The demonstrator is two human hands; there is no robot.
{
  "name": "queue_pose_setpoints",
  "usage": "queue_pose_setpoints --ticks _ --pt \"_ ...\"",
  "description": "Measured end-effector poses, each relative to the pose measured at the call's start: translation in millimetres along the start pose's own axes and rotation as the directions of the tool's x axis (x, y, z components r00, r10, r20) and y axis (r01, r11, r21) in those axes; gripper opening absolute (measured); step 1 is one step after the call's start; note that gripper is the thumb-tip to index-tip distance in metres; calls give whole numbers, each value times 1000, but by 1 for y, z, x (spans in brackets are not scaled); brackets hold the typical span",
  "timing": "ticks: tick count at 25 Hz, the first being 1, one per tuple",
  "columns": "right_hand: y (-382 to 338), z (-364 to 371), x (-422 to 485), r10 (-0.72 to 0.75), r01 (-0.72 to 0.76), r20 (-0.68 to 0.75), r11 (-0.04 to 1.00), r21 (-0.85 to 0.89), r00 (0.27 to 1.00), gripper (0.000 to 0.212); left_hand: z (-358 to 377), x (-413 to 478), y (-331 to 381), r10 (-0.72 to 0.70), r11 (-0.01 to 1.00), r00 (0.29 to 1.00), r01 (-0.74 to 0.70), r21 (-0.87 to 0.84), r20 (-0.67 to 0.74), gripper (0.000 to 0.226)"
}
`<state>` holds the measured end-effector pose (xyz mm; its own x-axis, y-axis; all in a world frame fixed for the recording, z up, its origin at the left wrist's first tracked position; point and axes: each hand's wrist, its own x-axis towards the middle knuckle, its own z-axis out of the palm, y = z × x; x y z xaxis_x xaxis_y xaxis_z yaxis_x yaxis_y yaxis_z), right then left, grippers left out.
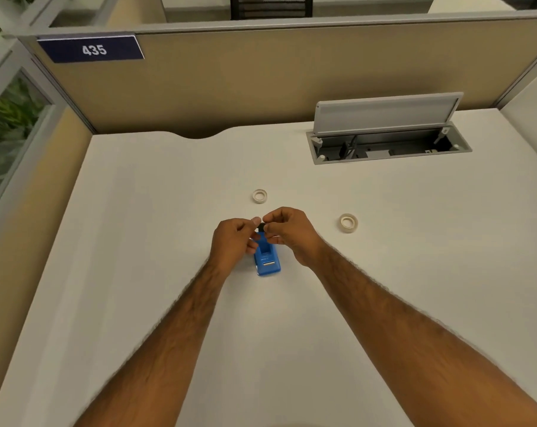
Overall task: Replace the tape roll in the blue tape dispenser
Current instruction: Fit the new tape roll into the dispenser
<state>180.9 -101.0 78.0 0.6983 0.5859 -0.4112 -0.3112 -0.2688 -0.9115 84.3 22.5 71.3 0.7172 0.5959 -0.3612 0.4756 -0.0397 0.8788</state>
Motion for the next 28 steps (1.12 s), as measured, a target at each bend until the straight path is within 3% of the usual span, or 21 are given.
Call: queue_pose_setpoints --ticks 10,13,15,16,18,20,21,24,28 --pt "-4 -5 1 -49 49 2 992 -116 999 22 -2 -1 2 -95 964 991 116 -238 99 20" --pt "-5 -21 7 -133 83 -229 973 -215 964 19 -4 1 -2 -101 947 990 126 -295 98 24" --pt "-6 -46 10 -226 61 -410 924 -378 883 22 -6 3 -5 -96 952 992 116 -283 83 22" --pt "-4 -62 12 -287 18 -451 858 -513 845 24 -8 3 -7 -94 955 993 112 -275 78 21" --pt "3 -91 12 -380 -117 -398 584 -803 835 27 -12 4 -8 -94 955 993 110 -274 68 20" --pt "14 -110 12 -351 -225 -333 313 -923 875 34 -15 5 -9 -97 955 994 109 -276 58 19" --pt "18 -117 11 -309 -254 -331 265 -930 892 37 -15 5 -10 -97 955 994 108 -277 55 18" --pt "30 -128 12 -194 -263 -331 309 -914 923 37 -15 5 -9 -94 955 994 104 -278 47 17" --pt "35 -124 10 -233 -226 -337 400 -888 912 24 -17 4 -6 -83 958 996 92 -270 46 19"
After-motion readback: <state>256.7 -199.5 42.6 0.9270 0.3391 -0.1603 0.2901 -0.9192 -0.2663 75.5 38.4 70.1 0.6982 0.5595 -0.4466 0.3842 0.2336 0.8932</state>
